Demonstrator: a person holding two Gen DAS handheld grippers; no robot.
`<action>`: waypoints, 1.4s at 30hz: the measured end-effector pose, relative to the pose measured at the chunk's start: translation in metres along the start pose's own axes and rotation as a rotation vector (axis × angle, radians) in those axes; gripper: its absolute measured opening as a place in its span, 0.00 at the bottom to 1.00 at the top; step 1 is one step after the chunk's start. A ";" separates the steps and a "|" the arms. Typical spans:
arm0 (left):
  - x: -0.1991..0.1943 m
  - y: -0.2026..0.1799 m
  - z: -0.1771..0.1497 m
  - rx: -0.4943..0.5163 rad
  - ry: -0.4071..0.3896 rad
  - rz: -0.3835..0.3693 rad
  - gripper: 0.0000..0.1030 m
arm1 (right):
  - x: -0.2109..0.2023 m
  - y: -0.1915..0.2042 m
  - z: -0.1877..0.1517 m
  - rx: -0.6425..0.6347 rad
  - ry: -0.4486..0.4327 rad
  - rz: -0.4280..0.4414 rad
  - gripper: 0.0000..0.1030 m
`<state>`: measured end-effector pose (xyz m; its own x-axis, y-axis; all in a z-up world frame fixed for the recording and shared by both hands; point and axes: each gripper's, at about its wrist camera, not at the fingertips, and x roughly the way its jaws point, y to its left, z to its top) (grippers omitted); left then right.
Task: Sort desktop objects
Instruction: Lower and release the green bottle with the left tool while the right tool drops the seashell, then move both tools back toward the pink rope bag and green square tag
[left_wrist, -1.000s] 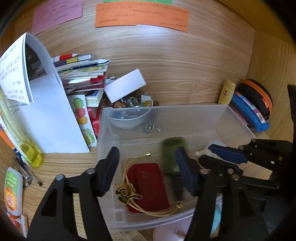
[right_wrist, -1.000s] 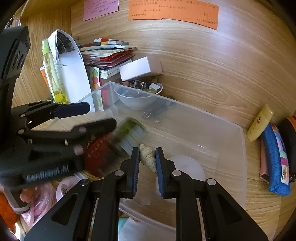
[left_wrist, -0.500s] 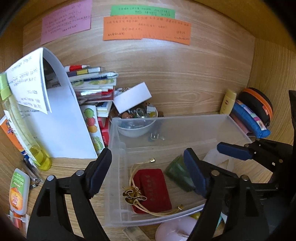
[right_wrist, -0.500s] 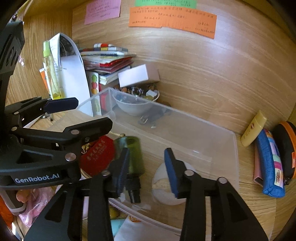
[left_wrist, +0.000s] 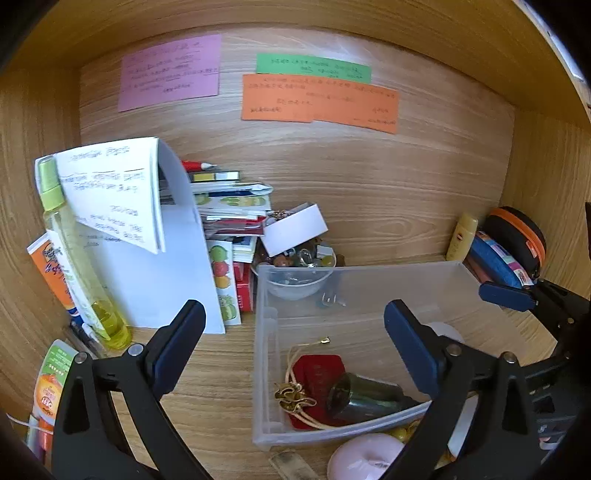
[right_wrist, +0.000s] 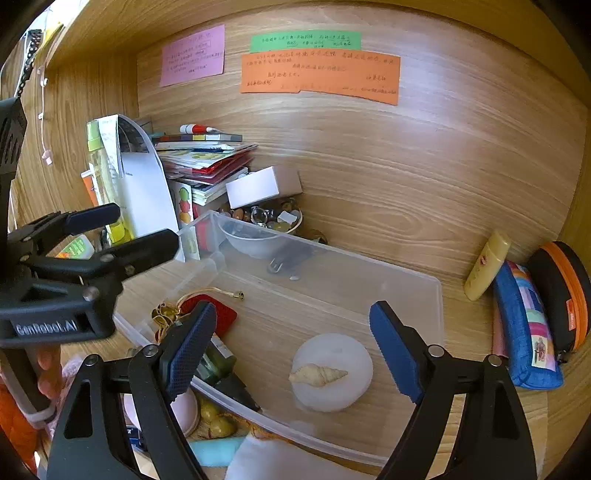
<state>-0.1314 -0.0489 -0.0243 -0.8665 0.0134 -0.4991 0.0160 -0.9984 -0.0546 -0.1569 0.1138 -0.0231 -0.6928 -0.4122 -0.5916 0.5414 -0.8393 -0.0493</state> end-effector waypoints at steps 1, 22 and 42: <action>-0.002 0.003 -0.001 -0.007 0.001 -0.006 0.96 | -0.001 -0.001 0.000 0.000 0.001 -0.007 0.80; -0.072 0.040 -0.057 0.014 0.112 0.028 0.98 | -0.086 -0.015 -0.049 0.060 -0.067 -0.065 0.88; -0.076 0.017 -0.125 0.015 0.313 -0.036 0.98 | -0.100 -0.028 -0.130 0.138 0.054 -0.102 0.88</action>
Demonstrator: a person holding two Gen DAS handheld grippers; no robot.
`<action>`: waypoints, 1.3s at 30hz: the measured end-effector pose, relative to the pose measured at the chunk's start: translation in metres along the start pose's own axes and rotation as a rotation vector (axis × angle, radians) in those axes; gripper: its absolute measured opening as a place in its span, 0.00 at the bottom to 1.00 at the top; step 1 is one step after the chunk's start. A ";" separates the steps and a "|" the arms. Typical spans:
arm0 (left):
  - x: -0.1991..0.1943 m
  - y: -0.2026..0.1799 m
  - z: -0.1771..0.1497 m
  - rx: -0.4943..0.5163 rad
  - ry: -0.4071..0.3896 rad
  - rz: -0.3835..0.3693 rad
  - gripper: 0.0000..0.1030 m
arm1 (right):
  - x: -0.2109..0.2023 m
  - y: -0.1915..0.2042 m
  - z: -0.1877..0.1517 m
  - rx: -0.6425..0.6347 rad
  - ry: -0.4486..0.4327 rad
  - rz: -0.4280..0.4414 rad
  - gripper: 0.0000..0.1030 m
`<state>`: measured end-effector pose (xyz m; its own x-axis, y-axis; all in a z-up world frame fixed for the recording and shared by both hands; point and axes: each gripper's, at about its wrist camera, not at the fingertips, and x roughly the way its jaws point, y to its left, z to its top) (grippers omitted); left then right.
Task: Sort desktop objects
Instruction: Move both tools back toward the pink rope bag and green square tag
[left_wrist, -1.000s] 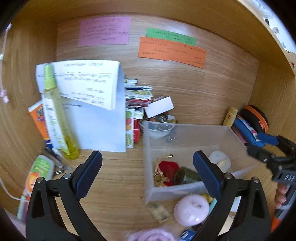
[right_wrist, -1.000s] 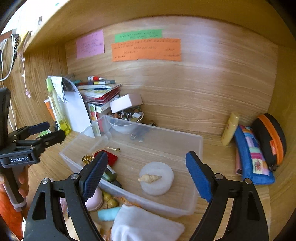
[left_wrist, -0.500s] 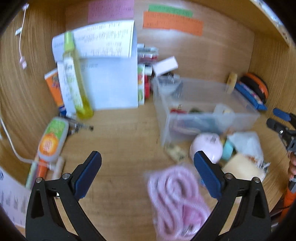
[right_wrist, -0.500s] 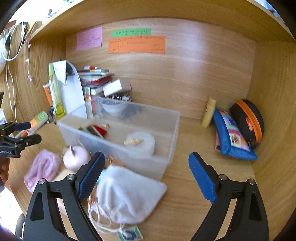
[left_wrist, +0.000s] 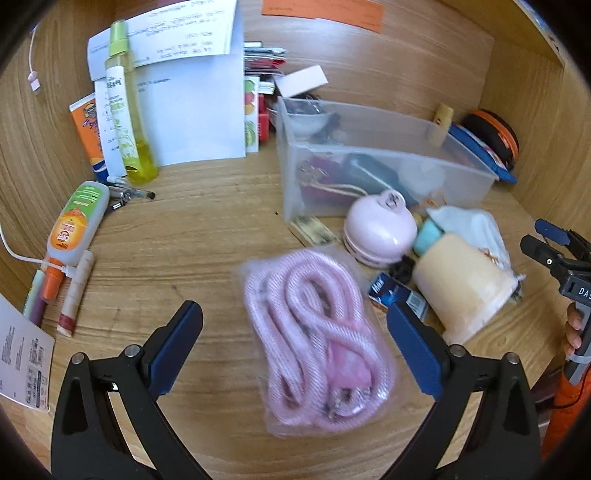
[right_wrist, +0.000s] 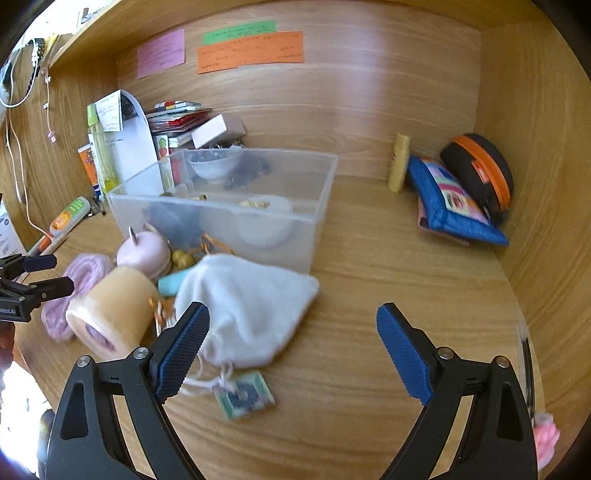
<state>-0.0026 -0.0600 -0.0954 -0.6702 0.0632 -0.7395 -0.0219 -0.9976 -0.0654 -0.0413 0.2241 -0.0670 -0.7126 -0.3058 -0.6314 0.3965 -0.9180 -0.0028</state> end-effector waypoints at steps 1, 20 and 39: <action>0.001 -0.002 -0.002 0.005 0.006 0.002 0.98 | -0.002 -0.001 -0.003 0.000 0.002 -0.004 0.88; 0.029 -0.015 -0.008 0.029 0.067 0.054 0.98 | 0.008 0.006 -0.045 -0.041 0.119 0.080 0.86; 0.022 -0.015 -0.011 0.035 0.006 0.049 0.67 | 0.005 0.024 -0.044 -0.105 0.106 0.130 0.33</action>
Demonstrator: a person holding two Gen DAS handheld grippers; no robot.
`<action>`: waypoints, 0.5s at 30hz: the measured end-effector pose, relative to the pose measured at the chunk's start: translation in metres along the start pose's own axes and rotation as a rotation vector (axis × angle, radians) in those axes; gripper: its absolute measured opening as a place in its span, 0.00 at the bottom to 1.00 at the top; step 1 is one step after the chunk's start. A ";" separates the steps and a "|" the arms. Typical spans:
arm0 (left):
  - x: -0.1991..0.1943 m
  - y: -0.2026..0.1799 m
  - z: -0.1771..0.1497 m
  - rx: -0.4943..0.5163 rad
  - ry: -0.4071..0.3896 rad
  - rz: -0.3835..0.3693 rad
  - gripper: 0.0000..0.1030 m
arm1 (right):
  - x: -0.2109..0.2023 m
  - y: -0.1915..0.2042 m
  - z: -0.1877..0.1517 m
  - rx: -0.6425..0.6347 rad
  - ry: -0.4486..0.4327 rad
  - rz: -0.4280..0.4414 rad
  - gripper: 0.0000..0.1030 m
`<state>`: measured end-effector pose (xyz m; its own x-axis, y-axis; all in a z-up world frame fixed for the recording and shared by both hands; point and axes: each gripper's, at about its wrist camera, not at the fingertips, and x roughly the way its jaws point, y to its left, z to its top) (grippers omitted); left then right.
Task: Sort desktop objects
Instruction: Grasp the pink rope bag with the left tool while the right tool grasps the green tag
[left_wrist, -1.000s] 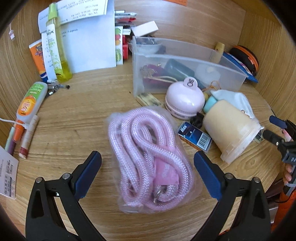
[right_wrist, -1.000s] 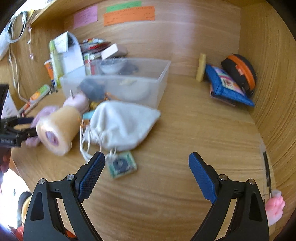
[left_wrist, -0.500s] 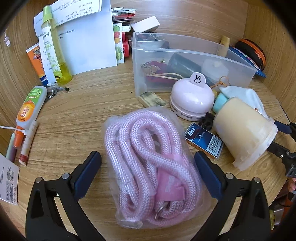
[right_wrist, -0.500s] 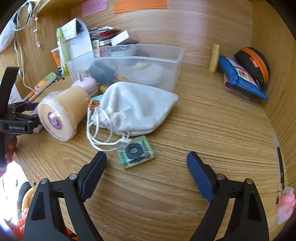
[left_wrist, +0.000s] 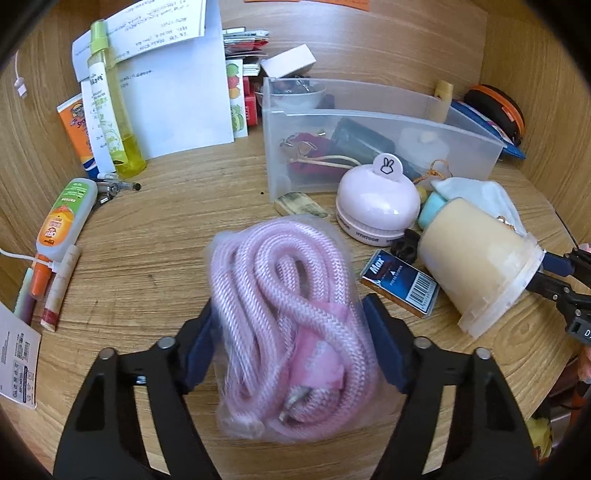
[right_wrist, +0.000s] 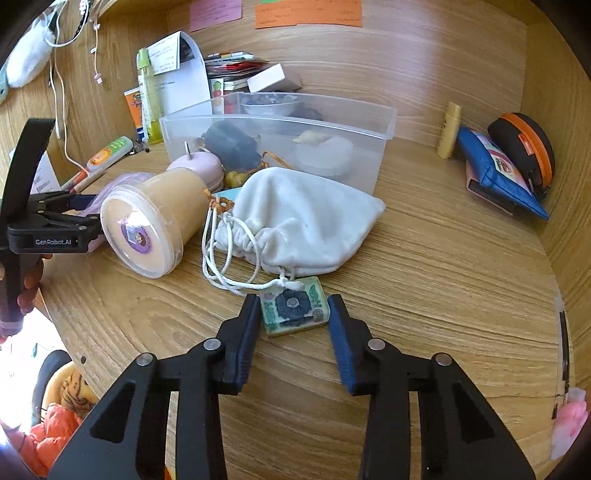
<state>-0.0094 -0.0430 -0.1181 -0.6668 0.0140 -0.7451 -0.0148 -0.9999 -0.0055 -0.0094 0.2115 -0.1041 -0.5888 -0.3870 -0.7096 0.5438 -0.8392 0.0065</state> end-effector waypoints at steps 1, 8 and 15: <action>-0.001 0.001 -0.001 -0.005 -0.003 0.000 0.64 | -0.001 -0.001 -0.001 0.005 -0.001 0.000 0.33; -0.007 0.007 -0.004 -0.030 -0.011 -0.019 0.55 | -0.008 -0.012 -0.005 0.060 -0.008 -0.004 0.33; -0.016 0.018 -0.005 -0.071 -0.058 0.003 0.53 | -0.025 -0.027 -0.001 0.109 -0.049 -0.020 0.33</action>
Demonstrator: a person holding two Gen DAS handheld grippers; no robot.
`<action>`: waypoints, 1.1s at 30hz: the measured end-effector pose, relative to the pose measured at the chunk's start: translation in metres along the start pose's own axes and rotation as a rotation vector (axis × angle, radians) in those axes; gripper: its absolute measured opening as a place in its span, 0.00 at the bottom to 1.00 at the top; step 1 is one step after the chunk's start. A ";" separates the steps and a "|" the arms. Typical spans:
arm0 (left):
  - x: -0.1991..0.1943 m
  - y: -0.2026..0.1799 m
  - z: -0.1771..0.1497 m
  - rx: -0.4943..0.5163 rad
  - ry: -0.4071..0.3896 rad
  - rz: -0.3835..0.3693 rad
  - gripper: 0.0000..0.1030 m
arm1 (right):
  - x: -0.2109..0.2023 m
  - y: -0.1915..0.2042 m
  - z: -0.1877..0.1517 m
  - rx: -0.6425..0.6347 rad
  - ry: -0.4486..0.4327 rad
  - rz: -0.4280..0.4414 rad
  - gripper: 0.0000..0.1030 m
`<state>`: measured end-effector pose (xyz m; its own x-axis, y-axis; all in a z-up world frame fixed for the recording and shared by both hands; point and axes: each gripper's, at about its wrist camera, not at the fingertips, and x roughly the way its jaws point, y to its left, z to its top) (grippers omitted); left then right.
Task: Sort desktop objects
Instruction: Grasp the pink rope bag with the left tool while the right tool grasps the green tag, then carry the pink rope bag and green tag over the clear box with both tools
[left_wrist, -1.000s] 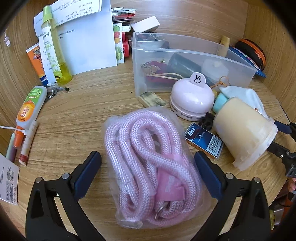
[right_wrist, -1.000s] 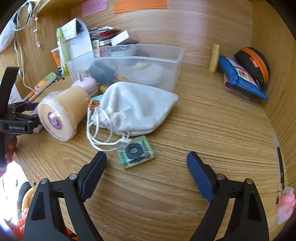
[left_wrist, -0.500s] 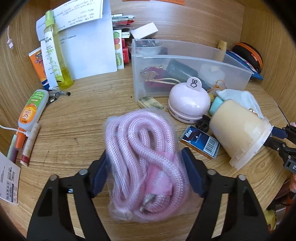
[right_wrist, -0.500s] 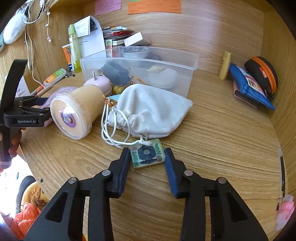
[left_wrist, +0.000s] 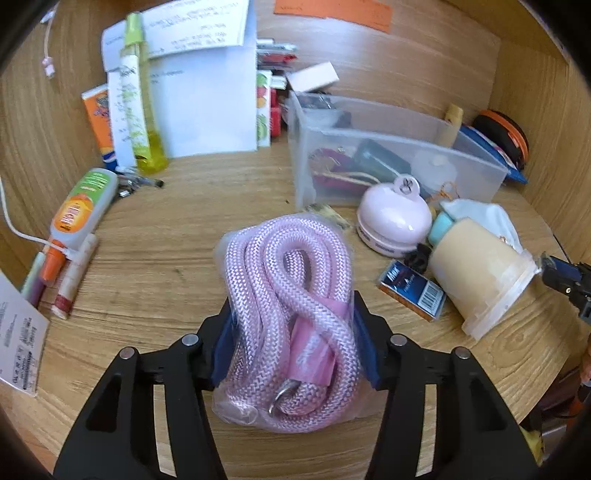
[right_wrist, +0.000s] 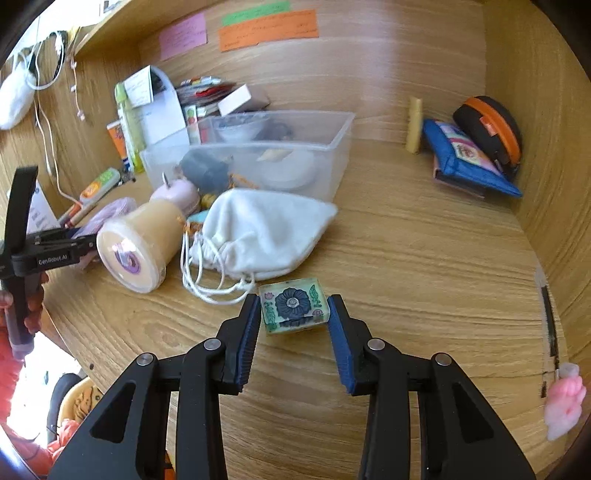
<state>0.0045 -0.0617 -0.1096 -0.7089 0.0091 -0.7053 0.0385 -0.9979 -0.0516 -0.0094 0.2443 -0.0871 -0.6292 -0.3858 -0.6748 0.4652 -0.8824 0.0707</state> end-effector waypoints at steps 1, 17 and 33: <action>-0.002 0.000 0.002 -0.001 -0.010 0.005 0.53 | -0.001 -0.002 0.002 0.001 -0.004 -0.005 0.33; -0.053 0.006 0.042 -0.042 -0.238 0.016 0.54 | -0.018 -0.004 0.052 -0.002 -0.126 0.010 0.33; -0.060 -0.010 0.102 -0.046 -0.336 -0.022 0.54 | -0.001 0.012 0.125 -0.081 -0.188 0.091 0.33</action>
<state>-0.0254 -0.0585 0.0048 -0.9022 0.0015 -0.4314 0.0467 -0.9938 -0.1013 -0.0816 0.2006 0.0063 -0.6835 -0.5133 -0.5190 0.5695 -0.8198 0.0607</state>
